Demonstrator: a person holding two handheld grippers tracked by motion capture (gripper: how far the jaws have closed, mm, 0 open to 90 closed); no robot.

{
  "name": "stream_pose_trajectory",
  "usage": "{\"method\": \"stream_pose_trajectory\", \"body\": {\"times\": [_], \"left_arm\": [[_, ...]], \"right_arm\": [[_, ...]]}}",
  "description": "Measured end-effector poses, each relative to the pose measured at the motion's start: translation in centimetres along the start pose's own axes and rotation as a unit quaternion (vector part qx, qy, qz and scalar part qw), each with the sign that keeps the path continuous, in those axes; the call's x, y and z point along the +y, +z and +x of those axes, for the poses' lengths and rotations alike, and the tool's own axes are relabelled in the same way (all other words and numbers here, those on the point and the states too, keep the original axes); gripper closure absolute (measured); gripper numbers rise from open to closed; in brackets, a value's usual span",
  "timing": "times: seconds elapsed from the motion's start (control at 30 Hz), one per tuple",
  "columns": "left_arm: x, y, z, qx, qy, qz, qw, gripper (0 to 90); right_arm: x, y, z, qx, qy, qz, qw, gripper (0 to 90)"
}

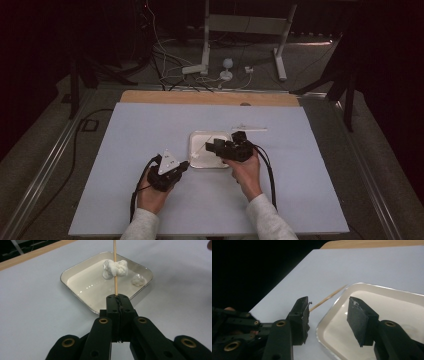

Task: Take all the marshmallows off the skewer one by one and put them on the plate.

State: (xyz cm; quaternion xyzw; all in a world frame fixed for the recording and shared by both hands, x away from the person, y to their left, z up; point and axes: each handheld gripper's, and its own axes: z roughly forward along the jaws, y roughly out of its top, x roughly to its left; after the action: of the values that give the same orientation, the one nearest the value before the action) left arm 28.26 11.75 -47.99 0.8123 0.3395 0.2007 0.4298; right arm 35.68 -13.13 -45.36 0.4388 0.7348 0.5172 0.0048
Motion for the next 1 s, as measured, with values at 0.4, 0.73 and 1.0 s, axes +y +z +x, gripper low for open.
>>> {"method": "stream_pose_trajectory", "body": {"times": [0.4, 0.73, 1.0], "left_arm": [[0.3, -0.3, 0.0, 0.004, -0.021, -0.032, 0.9993, 90.0], [0.4, -0.3, -0.3, 0.004, -0.026, -0.048, 0.9985, 90.0], [0.5, -0.3, -0.6, 0.003, -0.029, -0.061, 0.9977, 90.0]], "right_arm": [[-0.5, 0.9, 1.5, 0.036, -0.003, 0.009, 0.9993, 45.3], [-0.4, 1.2, 2.2, 0.058, 0.001, 0.006, 0.9983, 47.4], [-0.5, 1.7, 2.4, 0.07, 0.011, 0.012, 0.9974, 57.4]]}}
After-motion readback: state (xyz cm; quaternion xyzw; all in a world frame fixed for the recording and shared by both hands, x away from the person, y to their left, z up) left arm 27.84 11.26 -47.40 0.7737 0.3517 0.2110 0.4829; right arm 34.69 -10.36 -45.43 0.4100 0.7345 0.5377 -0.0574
